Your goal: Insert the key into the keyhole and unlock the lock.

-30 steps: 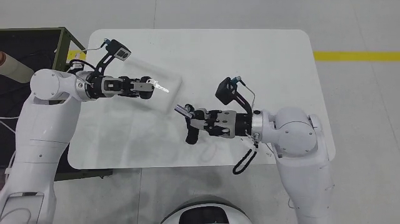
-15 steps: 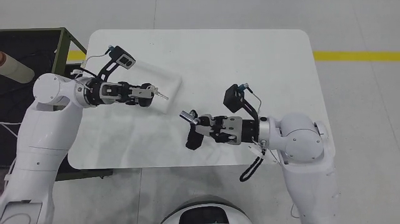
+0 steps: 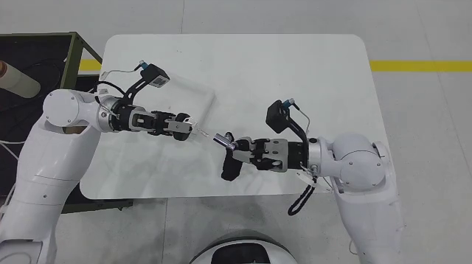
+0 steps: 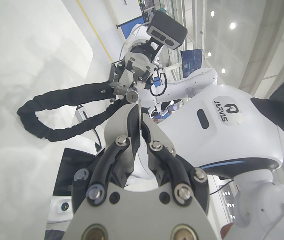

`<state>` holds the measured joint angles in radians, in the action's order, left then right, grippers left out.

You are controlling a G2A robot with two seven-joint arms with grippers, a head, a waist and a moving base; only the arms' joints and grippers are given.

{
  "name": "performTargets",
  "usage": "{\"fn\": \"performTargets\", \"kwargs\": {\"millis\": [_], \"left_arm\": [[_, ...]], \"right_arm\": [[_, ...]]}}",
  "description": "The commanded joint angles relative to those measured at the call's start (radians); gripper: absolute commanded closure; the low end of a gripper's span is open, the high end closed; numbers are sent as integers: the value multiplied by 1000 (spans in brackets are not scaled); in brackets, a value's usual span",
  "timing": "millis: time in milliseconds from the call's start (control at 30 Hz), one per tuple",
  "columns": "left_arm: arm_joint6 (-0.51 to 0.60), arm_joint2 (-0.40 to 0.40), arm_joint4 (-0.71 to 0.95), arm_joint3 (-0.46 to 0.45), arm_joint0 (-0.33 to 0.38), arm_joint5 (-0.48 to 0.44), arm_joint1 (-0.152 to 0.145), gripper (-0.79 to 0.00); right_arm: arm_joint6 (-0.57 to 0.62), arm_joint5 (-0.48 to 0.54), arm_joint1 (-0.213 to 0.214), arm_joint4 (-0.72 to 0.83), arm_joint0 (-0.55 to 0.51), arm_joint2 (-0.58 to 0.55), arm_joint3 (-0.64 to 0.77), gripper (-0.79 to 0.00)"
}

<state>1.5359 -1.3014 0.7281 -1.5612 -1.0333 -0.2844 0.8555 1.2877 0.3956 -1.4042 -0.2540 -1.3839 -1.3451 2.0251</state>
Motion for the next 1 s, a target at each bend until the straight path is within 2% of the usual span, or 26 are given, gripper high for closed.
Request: {"fn": "performTargets", "kwargs": {"millis": [0, 533, 967], "left_arm": [[0, -4, 2, -4, -2, 0, -2, 0], [-59, 1, -82, -27, -18, -59, 2, 0], [-47, 4, -86, -40, -27, -46, 1, 0]], "right_arm": [[-3, -2, 4, 1, 0, 1, 1, 0], [-48, -11, 34, 1, 3, 26, 0, 0], [-78, -23, 55, -15, 4, 50, 11, 0]]}}
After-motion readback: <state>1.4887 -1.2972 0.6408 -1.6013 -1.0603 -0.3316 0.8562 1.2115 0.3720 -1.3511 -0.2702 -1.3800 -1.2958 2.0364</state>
